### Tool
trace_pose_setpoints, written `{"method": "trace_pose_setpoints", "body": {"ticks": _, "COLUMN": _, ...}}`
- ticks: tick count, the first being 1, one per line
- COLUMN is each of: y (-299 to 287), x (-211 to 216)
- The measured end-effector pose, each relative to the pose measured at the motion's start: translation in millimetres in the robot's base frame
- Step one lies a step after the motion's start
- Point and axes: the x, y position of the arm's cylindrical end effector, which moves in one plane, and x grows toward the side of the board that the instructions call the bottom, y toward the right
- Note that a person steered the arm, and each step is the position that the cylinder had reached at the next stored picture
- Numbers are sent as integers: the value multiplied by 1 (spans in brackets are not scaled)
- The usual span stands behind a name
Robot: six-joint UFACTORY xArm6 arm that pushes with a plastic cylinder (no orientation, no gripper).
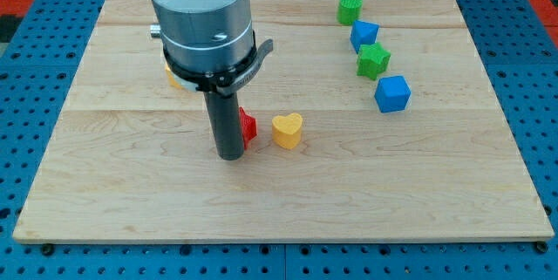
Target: Move the red star closer to the red circle
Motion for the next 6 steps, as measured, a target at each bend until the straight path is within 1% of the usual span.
{"method": "trace_pose_setpoints", "body": {"ticks": 5, "y": 31, "x": -93}}
{"method": "trace_pose_setpoints", "body": {"ticks": 6, "y": 40, "x": -87}}
